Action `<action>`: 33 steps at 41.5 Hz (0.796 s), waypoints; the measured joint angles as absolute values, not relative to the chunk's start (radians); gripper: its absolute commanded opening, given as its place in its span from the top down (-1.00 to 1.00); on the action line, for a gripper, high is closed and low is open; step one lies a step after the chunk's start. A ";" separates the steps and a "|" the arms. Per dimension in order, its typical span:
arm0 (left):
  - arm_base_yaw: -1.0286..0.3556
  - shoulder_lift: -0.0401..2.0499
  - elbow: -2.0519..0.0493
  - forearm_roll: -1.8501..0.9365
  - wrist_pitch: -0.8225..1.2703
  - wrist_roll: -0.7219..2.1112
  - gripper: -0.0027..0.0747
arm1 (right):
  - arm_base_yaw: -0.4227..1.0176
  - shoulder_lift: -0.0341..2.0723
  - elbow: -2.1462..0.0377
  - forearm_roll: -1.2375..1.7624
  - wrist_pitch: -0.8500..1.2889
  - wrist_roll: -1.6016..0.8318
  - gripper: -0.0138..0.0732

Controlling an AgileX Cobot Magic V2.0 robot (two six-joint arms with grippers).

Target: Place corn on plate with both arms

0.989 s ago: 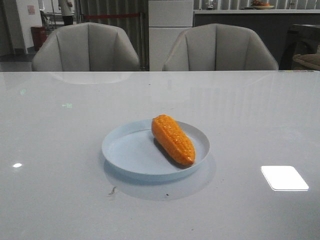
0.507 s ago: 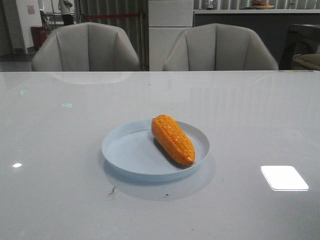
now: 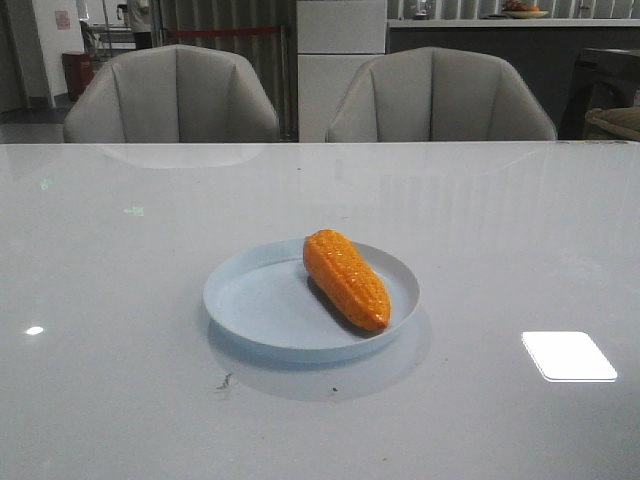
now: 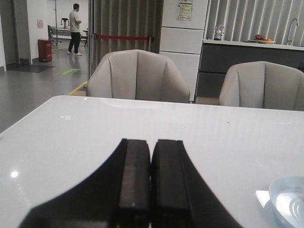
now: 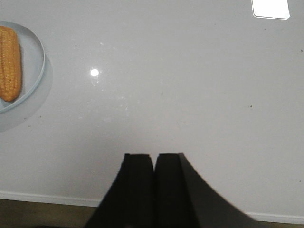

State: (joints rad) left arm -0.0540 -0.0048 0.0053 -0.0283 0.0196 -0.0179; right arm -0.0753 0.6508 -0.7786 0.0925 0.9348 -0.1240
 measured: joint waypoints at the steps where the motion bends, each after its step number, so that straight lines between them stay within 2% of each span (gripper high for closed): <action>1: -0.054 -0.005 0.005 -0.028 0.020 -0.018 0.68 | -0.075 0.651 -0.779 0.093 0.935 -0.124 0.55; 27: -0.054 -0.005 0.005 -0.028 0.021 -0.018 0.68 | -0.075 0.648 -0.770 0.093 0.930 -0.124 0.55; 33: -0.054 -0.005 0.005 -0.028 0.022 -0.018 0.68 | -0.075 0.567 -0.694 0.093 0.899 -0.124 0.55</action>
State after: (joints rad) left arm -0.0540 -0.0048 0.0053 -0.0283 0.0221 -0.0179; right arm -0.0753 0.5671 -0.6935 0.0925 0.8989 -0.1240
